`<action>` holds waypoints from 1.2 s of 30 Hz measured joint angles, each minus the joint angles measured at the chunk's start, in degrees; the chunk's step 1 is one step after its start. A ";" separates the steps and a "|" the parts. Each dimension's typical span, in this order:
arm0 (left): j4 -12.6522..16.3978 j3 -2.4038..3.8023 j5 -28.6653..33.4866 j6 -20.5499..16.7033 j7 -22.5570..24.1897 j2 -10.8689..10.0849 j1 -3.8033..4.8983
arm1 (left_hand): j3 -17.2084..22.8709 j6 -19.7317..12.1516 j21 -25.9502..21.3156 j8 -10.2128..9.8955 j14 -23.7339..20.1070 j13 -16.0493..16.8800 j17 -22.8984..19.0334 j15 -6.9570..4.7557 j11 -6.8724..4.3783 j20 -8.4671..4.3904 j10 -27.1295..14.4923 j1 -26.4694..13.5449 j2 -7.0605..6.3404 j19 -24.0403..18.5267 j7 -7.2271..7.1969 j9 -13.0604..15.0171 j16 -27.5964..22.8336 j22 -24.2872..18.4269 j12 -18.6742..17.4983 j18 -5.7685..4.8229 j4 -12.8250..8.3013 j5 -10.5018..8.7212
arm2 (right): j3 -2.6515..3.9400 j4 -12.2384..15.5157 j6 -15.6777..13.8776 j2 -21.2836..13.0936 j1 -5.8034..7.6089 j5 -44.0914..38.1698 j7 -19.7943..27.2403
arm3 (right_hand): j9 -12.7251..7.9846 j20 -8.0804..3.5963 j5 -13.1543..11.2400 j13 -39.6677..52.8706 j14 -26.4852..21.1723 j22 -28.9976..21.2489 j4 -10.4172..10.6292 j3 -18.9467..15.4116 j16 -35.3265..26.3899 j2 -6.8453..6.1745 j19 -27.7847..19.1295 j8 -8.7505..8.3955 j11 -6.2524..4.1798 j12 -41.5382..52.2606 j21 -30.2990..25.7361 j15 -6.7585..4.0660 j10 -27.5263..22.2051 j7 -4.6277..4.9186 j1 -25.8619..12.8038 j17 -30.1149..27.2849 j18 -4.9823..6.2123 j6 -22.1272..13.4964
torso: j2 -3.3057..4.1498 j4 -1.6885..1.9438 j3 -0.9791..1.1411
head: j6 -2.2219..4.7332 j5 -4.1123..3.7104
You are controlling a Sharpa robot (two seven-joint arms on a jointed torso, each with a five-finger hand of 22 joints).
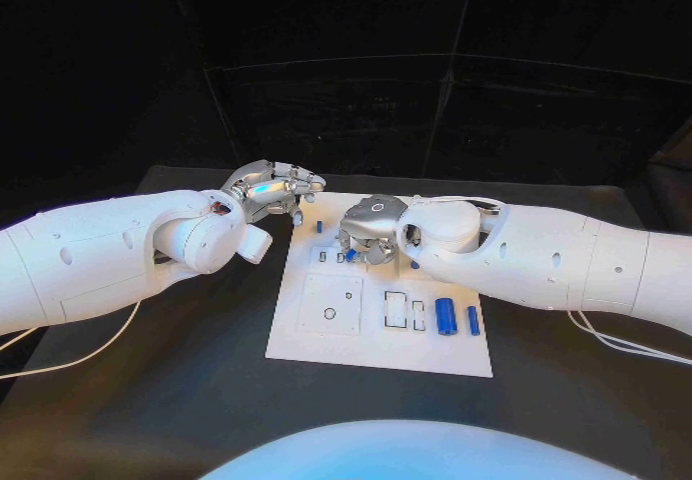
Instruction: Assemble the parts on the task board
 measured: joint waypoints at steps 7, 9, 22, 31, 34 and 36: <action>0.00 0.00 0.00 0.00 0.00 0.00 0.00 | 0.00 0.00 0.00 0.00 0.00 0.00 0.00 0.00 0.00 0.00 0.00 0.00 0.00 0.00 0.00 0.00 0.00 0.00 0.00 0.00 0.00 0.00 | 0.00 -0.33 0.25 0.20 -0.02 -0.03 0.37 | -0.36 0.00 0.11 -0.22 0.00 0.00 -0.24 -0.23 0.30 0.01 0.00 -0.98 0.33 -0.26 0.00 0.00 -0.32 0.23 0.01 0.00 0.00 -1.63 | -0.03 0.00 -0.01 | -0.06 0.09; 0.00 0.00 0.00 0.00 0.00 0.00 0.00 | 0.00 0.00 0.00 0.00 0.00 0.00 0.00 0.00 0.00 0.00 0.00 0.00 0.00 0.00 0.00 0.00 0.00 0.00 0.00 0.00 0.00 0.00 | 0.00 -0.42 0.32 0.27 -0.03 -0.04 0.41 | -0.38 0.00 0.11 -0.22 0.00 -0.01 -0.40 -0.40 0.30 0.01 0.00 -1.25 0.41 -0.26 0.00 0.00 -0.41 0.26 0.01 0.00 0.00 -1.98 | -0.03 0.00 -0.01 | -0.05 0.10; -0.03 0.00 0.00 0.00 -0.01 0.02 0.00 | 0.00 0.00 0.00 0.00 0.00 0.01 0.00 0.00 0.00 0.00 0.00 0.00 0.00 0.00 0.00 0.00 0.00 0.00 0.00 0.00 0.00 0.00 | -0.01 -1.11 1.17 0.61 -0.03 -0.07 0.62 | -0.43 0.00 0.11 -0.41 0.00 -0.01 -0.55 -0.55 0.30 0.01 0.00 -2.14 0.41 -0.47 0.00 0.00 -0.82 0.31 0.01 0.00 0.00 -2.94 | -0.03 -0.04 -0.01 | -0.14 0.11; -0.05 0.00 0.00 -0.01 -0.01 0.02 0.00 | 0.00 0.00 0.00 0.00 0.21 -0.13 0.00 0.21 -0.21 0.21 -0.21 0.00 0.00 0.21 0.00 -0.06 0.00 0.00 0.00 0.00 0.00 0.00 | -0.02 -1.28 1.75 0.72 -0.03 -0.08 0.66 | -0.43 0.00 0.11 -0.41 0.00 -0.02 -0.71 -0.71 0.30 -0.22 0.00 -2.14 0.42 -0.47 0.00 0.00 -0.82 0.13 0.24 0.00 0.00 -3.12 | -0.03 -0.05 0.00 | -0.17 0.11; -0.06 0.00 0.00 -0.01 -0.01 0.02 0.00 | 0.00 0.00 0.00 0.00 0.21 -0.12 0.00 0.21 -0.21 0.21 -0.21 0.00 0.00 0.21 0.00 -0.06 0.00 0.00 0.00 0.00 0.00 0.00 | -0.02 -1.40 1.83 0.74 -0.04 -0.09 0.67 | -0.42 0.00 0.11 -0.41 0.00 -0.02 -0.71 -0.71 0.30 -0.22 0.00 -2.14 0.41 -0.47 0.00 0.00 -0.82 0.13 0.25 0.00 0.00 -3.12 | -0.03 -0.05 0.00 | -0.17 0.09; -0.07 0.00 0.00 -0.01 -0.01 0.02 0.00 | 0.00 0.00 0.00 0.00 0.21 -0.12 0.00 0.21 -0.21 0.21 -0.21 0.00 0.00 0.21 0.00 -0.06 0.00 0.00 0.00 -0.01 0.00 0.00 | -0.02 -1.46 1.83 0.74 -0.04 -0.09 0.67 | -0.42 0.00 0.11 -0.41 0.00 -0.02 -0.71 -0.71 0.30 -0.22 0.00 -2.14 0.41 -0.47 0.00 0.00 -0.82 0.13 0.25 0.00 0.00 -3.13 | -0.03 -0.05 0.00 | -0.17 0.06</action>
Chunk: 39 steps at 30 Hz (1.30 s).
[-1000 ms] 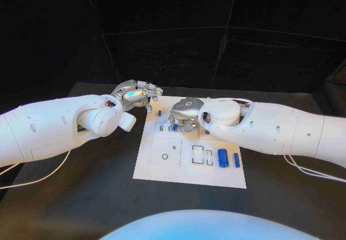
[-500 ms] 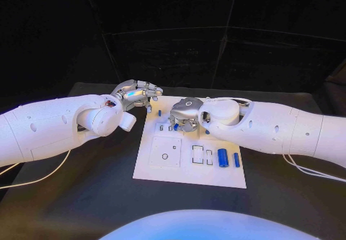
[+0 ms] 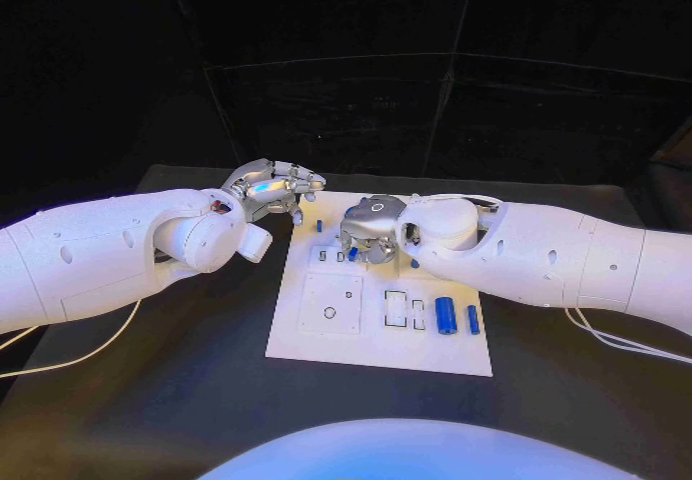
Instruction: Assemble the parts on the task board
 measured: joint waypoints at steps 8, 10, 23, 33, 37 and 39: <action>-0.04 0.00 0.00 0.00 0.00 0.02 0.00 | 0.00 0.00 0.00 0.00 0.00 0.01 0.00 0.00 0.00 0.00 0.00 0.00 0.00 0.00 0.00 0.00 0.00 0.00 0.00 0.00 0.00 0.00 | -0.01 0.00 -0.30 -0.05 -0.01 0.00 0.00 | -0.04 0.00 0.00 -0.17 0.00 0.00 -0.33 -0.33 0.00 -0.45 0.00 -0.73 -0.21 -0.34 0.00 0.00 -0.20 -0.04 0.45 0.00 0.00 -0.73 | -0.01 -0.02 0.02 | 0.00 -0.01; -0.05 0.00 0.00 0.00 0.00 0.04 0.00 | 0.00 0.00 0.00 0.00 0.00 0.01 0.00 0.00 0.00 0.00 0.00 0.00 0.00 0.00 0.00 0.00 0.00 0.00 0.00 0.00 0.00 0.00 | -0.01 0.05 -0.40 -0.05 -0.01 -0.01 0.00 | -0.06 0.00 0.00 -0.19 0.00 0.06 -0.48 -0.48 0.00 -0.45 0.00 -0.78 -0.20 -0.34 0.00 0.00 -0.20 -0.07 0.45 0.03 0.00 -1.10 | 0.00 -0.03 0.02 | 0.00 -0.05; -0.07 0.00 0.00 0.00 -0.01 0.04 0.00 | 0.00 0.00 0.00 0.00 0.00 0.01 0.00 0.00 0.00 0.00 0.00 0.00 0.00 0.00 0.00 0.01 0.00 0.00 0.00 0.00 0.00 0.00 | -0.01 0.14 -1.08 -0.08 -0.01 -0.22 -0.04 | -0.12 0.00 0.00 -0.66 0.00 0.08 -1.14 -0.44 0.00 -0.90 0.00 -1.11 -0.61 -0.89 0.00 0.00 -0.62 -0.34 0.90 0.04 0.00 -3.39 | -0.01 -0.03 0.02 | -0.08 -0.12; -0.10 0.00 0.00 0.01 -0.01 0.05 0.00 | 0.00 0.00 0.00 0.00 0.00 0.02 0.00 0.00 0.00 0.00 0.00 0.00 0.00 0.00 0.00 0.01 0.00 0.00 0.00 0.00 0.00 0.00 | -0.01 0.58 -2.20 -0.46 -0.01 -0.50 -0.15 | -0.12 0.00 0.00 -0.77 0.00 0.13 -1.46 -0.76 0.00 -1.15 0.00 -1.11 -0.82 -0.89 0.00 0.00 -0.82 -0.56 0.65 0.03 0.00 -5.19 | -0.01 -0.03 0.01 | -0.12 -0.12; -0.28 0.00 0.00 0.03 -0.01 0.08 0.00 | -0.01 0.00 0.00 0.00 0.00 0.01 0.01 0.00 0.02 0.00 -0.01 0.00 0.00 0.00 0.00 0.01 0.00 0.00 0.00 0.00 -0.01 0.00 | 0.00 2.06 -2.95 -1.73 -0.01 -0.64 -0.22 | -0.12 -0.01 0.23 -0.81 0.22 0.18 -1.61 -0.92 0.00 -1.29 -0.01 -1.11 -1.03 -0.89 0.00 -0.22 -1.03 -0.74 0.52 0.03 0.00 -6.05 | -0.01 -0.03 0.02 | -0.09 -0.16; -0.53 0.00 0.00 0.09 0.04 0.12 0.00 | -1.30 -0.30 0.00 0.00 -0.21 -0.22 0.05 0.21 0.21 0.00 -0.21 -0.85 -0.22 0.00 0.30 -0.16 0.00 0.00 0.00 0.00 0.46 0.00 | 0.01 3.60 -3.39 -3.17 -0.01 -0.70 -0.22 | -0.12 -0.52 0.23 -0.89 0.19 0.18 -1.76 -1.28 0.00 -1.61 -0.07 -1.11 -1.57 -1.11 0.00 -0.70 -1.10 -1.14 0.19 0.03 0.00 -6.76 | -0.04 -0.02 0.02 | 0.03 -0.23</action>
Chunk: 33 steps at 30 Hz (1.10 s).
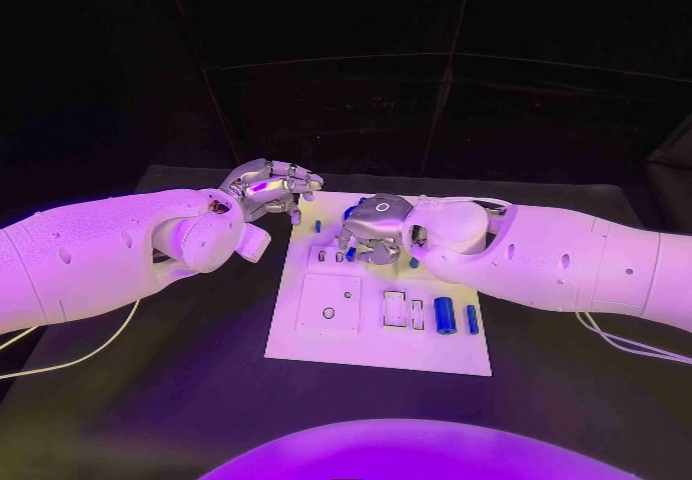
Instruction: Assemble the parts on the task board
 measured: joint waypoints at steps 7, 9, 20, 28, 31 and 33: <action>-1.76 0.00 -1.40 0.70 0.35 0.16 0.00 | -9.12 -0.25 -0.25 0.00 0.21 -0.30 -0.09 0.21 0.27 0.31 1.02 -6.10 -3.81 0.31 -0.02 -0.73 0.00 0.25 1.88 0.00 3.91 -0.28 | 0.34 6.93 -3.68 -7.77 0.70 2.08 0.89 | 0.27 -0.81 1.75 -2.85 0.02 -2.77 3.21 -5.10 -1.81 -1.59 -1.28 0.22 -0.82 -3.35 -1.53 -0.55 -1.91 -0.29 -3.95 0.00 0.00 -1.56 | -0.25 -0.25 -0.02 | 0.54 -0.07; -3.01 0.00 -2.93 1.18 0.35 0.41 0.11 | -11.70 -0.53 -1.14 0.00 0.01 -0.19 -0.73 0.41 0.09 0.31 1.98 -7.51 -4.06 0.31 -0.29 -1.02 -0.27 -0.65 2.87 0.00 5.39 -0.40 | 1.78 8.70 -5.00 -10.01 0.87 4.73 1.15 | 0.79 -0.28 2.21 -4.63 -0.02 -4.21 4.48 -6.35 -2.77 -0.99 -1.88 1.42 0.36 -5.34 -2.48 -0.30 -3.23 0.36 -4.69 -0.01 0.00 1.00 | -0.37 -0.48 0.02 | 0.77 -0.01; -7.62 0.08 -20.37 9.20 -5.24 3.30 2.11 | -21.09 2.37 11.20 0.24 0.03 1.01 3.64 -0.88 -1.45 -0.96 6.37 -7.64 -0.54 6.48 -2.14 -2.58 7.42 14.76 8.40 -1.43 12.20 -0.40 | 4.92 11.15 -7.83 -18.82 2.47 31.09 1.53 | 1.15 1.14 4.42 -20.24 -0.08 -20.87 6.81 -8.68 -14.30 1.39 -9.78 4.05 1.94 -22.16 -14.28 1.23 -12.47 1.86 -2.95 -4.15 2.70 6.48 | -1.07 -1.78 0.44 | 1.98 0.61; -11.53 0.10 -38.65 19.90 -15.91 8.61 3.76 | -27.04 4.43 21.34 2.09 0.01 13.35 3.64 -1.67 -2.56 -2.05 10.60 -5.80 1.31 9.23 -3.16 -2.11 12.37 27.38 18.55 -2.62 16.03 -0.40 | 5.16 5.95 -8.34 -20.79 4.02 52.37 3.46 | 0.56 1.50 6.40 -30.91 -7.02 -41.43 7.56 -8.86 -37.67 1.18 -18.63 4.66 2.55 -33.70 -31.98 1.92 -16.25 2.45 -0.62 -25.33 5.42 6.16 | -1.20 -2.13 0.55 | 2.75 0.63; -13.31 0.11 -43.96 23.21 -19.95 11.18 4.07 | -28.54 4.63 23.13 2.48 0.01 16.05 3.64 -1.67 -2.58 -1.98 11.18 -5.52 1.59 9.48 -3.36 -1.94 12.87 29.65 20.45 -3.52 17.05 -0.40 | 5.19 3.82 -8.84 -20.59 4.25 58.48 4.72 | 0.46 2.43 6.77 -38.12 -11.66 -45.64 7.75 -7.51 -49.89 0.95 -20.87 4.66 3.68 -41.27 -37.94 2.97 -17.38 3.27 0.20 -34.24 5.41 5.33 | -1.18 -2.15 0.51 | 3.02 0.55; -14.15 0.12 -46.46 24.85 -22.12 12.55 4.19 | -29.55 4.63 24.00 2.90 0.01 17.44 3.63 -1.67 -2.78 -2.13 11.79 -5.52 1.59 9.71 -3.36 -1.78 12.88 30.79 21.40 -3.52 17.74 -0.40 | 5.19 2.90 -9.11 -20.34 4.29 61.39 5.53 | 0.31 3.21 6.77 -43.58 -12.77 -48.39 8.08 -6.87 -55.59 0.79 -21.86 4.66 4.50 -45.94 -42.03 3.62 -16.61 3.81 0.66 -37.91 5.40 4.80 | -1.13 -2.17 0.48 | 3.11 0.55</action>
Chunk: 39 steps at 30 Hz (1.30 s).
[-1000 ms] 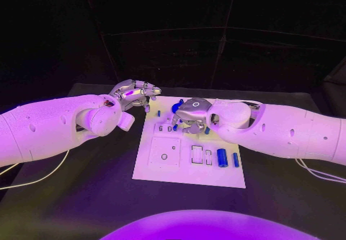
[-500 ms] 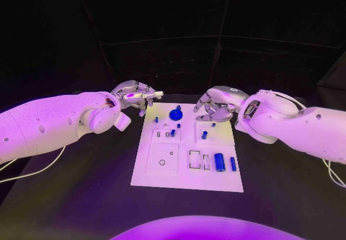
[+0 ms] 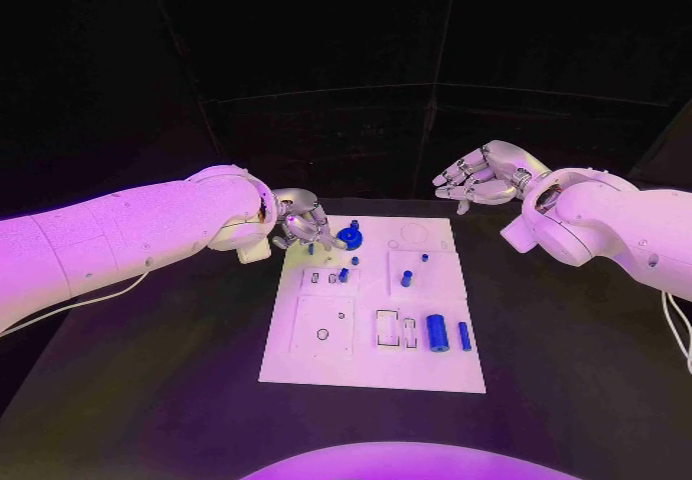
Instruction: Assemble the parts on the task board
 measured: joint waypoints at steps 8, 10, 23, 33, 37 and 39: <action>-2.46 0.04 -6.96 5.03 -7.25 4.72 0.22 | -4.21 0.52 2.48 0.48 -0.01 3.76 0.00 -0.40 -0.29 -0.18 1.14 -2.05 0.62 0.18 -0.52 0.42 0.00 3.38 2.37 -0.08 1.86 -0.31 | -0.02 -2.18 -1.62 1.10 0.09 7.07 4.05 | -0.01 0.95 0.30 -15.96 3.32 -8.46 0.07 1.00 -16.32 -0.45 3.06 -1.15 0.86 -10.65 -11.21 1.24 4.75 0.74 0.74 -10.97 -0.01 -0.15 | 0.07 0.00 -0.05 | 0.07 0.15; -3.04 0.05 -7.90 5.84 -8.48 5.59 0.24 | -5.25 0.52 3.14 0.67 -0.01 4.39 0.00 -0.40 -0.56 -0.19 1.41 -2.95 0.70 0.19 -0.52 0.55 0.00 4.13 2.85 -0.92 1.89 -0.52 | -0.02 -2.26 -2.16 1.28 0.12 7.92 4.95 | -0.09 1.01 0.30 -16.96 3.51 -9.08 0.09 0.99 -17.37 -0.45 3.12 -1.33 0.86 -11.11 -12.01 1.30 4.75 0.96 0.74 -11.63 -0.01 -0.38 | 0.07 0.01 -0.08 | 0.02 -0.01; -5.69 0.10 -10.34 9.28 -11.77 10.21 0.26 | -7.41 0.52 3.74 0.67 -0.01 5.77 -0.01 -0.40 -0.41 -0.19 1.63 -3.35 1.94 0.19 -0.52 0.77 0.00 5.25 3.59 -0.91 1.71 -0.51 | -0.01 -1.86 -4.14 2.22 0.13 10.06 7.63 | -0.09 1.63 0.30 -20.73 4.83 -11.90 0.46 -0.53 -20.97 -0.85 4.56 -2.00 1.58 -12.11 -15.49 1.78 4.43 1.66 0.33 -14.09 -0.03 -1.08 | 0.25 -0.16 -0.10 | -0.23 -0.42; -6.55 0.10 -10.77 11.97 -13.19 11.54 0.26 | -7.88 0.51 3.97 0.66 -0.01 5.78 -0.01 -0.40 -0.41 -0.19 1.63 -2.77 2.52 0.19 -0.52 0.83 0.00 5.40 3.63 -0.91 1.56 -0.50 | -0.01 -0.59 -4.53 2.67 0.13 10.49 7.87 | -0.08 1.62 1.84 -22.05 5.24 -12.83 0.31 -1.18 -21.98 -0.85 5.36 -2.23 1.57 -12.11 -16.52 1.78 4.85 1.66 0.34 -14.82 -0.04 -1.08 | 0.34 -0.27 -0.06 | -0.69 -0.16; -6.93 0.10 -10.85 12.97 -13.59 12.03 0.24 | -8.04 0.51 3.97 0.66 -0.01 5.92 -0.02 -0.40 -0.41 -0.19 1.63 -2.21 3.07 0.18 -0.52 0.84 0.00 5.52 3.63 -0.91 1.41 -0.50 | -0.01 -0.55 -4.47 2.97 0.13 10.56 7.86 | -0.08 1.52 3.63 -22.61 5.65 -13.26 0.31 -1.18 -22.65 -0.85 5.69 -2.23 1.57 -12.11 -16.99 1.78 4.85 1.66 0.34 -15.19 -0.04 -1.08 | 0.34 -0.24 -0.06 | -0.73 -0.32; -7.21 0.10 -10.88 13.36 -13.75 12.31 0.19 | -8.04 0.51 3.97 0.66 -0.01 5.92 -0.02 -0.40 -0.40 -0.19 1.63 -1.40 3.64 0.19 -0.52 0.92 0.00 5.53 3.63 -0.91 1.41 -0.50 | -0.01 -0.58 -4.42 3.15 0.13 10.59 7.83 | -0.08 1.61 4.10 -22.75 5.64 -13.36 0.31 -1.18 -22.79 -0.85 5.77 -2.23 1.57 -12.11 -17.28 1.78 4.85 1.66 0.34 -15.28 -0.04 -1.08 | 0.34 -0.24 -0.06 | -0.73 -0.35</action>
